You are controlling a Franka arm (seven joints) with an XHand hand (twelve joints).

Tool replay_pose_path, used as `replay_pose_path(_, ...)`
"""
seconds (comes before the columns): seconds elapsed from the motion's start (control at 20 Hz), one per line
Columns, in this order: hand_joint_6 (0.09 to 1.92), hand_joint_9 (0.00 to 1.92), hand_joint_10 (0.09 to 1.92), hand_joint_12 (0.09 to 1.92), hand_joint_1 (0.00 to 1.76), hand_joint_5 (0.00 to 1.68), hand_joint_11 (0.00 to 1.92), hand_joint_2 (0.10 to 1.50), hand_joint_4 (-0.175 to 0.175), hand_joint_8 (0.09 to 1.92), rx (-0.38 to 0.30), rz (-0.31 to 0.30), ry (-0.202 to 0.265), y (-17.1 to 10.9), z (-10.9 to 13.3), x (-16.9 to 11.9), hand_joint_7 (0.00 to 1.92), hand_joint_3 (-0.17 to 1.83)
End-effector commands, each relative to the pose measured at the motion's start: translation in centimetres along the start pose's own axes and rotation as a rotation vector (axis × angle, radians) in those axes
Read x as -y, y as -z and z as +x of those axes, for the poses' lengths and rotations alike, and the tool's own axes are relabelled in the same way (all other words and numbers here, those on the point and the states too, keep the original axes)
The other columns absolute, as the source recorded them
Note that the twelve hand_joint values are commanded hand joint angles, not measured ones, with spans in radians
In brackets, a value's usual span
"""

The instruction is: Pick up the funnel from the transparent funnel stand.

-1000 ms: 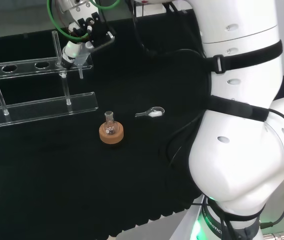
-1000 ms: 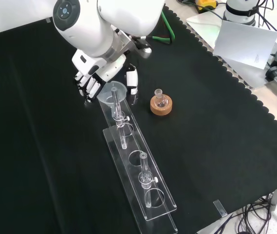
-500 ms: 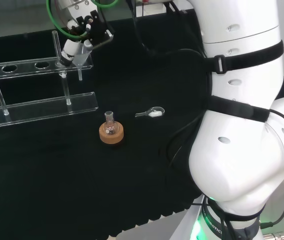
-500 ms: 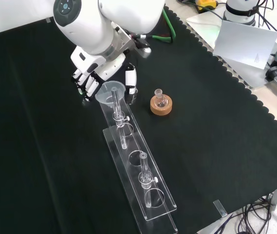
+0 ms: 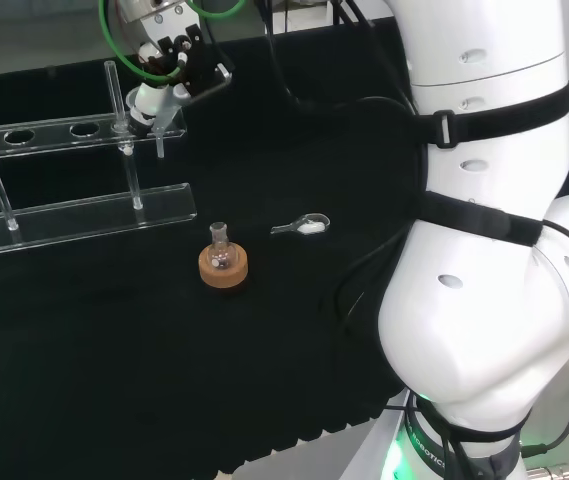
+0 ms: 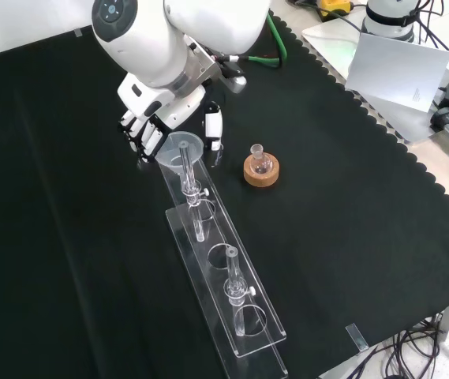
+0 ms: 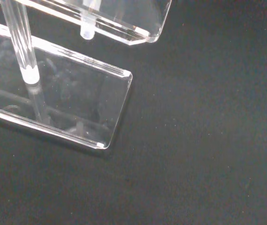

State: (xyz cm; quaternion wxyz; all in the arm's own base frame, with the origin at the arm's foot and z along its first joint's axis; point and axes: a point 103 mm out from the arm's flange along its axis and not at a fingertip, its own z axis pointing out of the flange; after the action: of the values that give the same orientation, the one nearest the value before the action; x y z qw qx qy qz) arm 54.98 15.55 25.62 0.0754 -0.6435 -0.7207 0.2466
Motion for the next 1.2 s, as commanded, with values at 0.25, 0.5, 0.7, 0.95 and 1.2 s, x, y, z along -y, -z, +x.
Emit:
replay_pose_path(0.25, 0.09, 0.42, 0.68, 1.39, 0.57, 0.55, 0.0, 0.82, -0.006, 0.49, -0.009, -0.058, -0.012, 0.0, 0.1, 0.4, 0.81, 0.04)
replay_pose_path(0.5, 0.09, 0.49, 0.64, 1.41, 0.6, 0.61, 0.0, 0.84, 0.004, 0.48, 0.006, -0.075, -0.022, 0.6, -0.2, 0.3, 0.87, 0.05)
replay_pose_path(0.7, 0.09, 0.55, 0.59, 1.43, 0.61, 0.64, 0.0, 0.84, 0.007, 0.47, 0.005, -0.083, -0.022, 1.1, 0.3, 0.2, 0.92, 0.05)
replay_pose_path(0.95, 0.09, 0.59, 0.57, 1.45, 0.63, 0.66, 0.0, 0.85, 0.008, 0.47, -0.013, -0.096, -0.026, 1.5, -1.3, 0.5, 0.95, 0.06)
replay_pose_path(1.2, 0.09, 0.6, 0.56, 1.45, 0.64, 0.66, 0.0, 0.85, 0.007, 0.47, -0.014, -0.097, -0.051, 2.2, -1.8, 1.2, 0.95, 0.06)
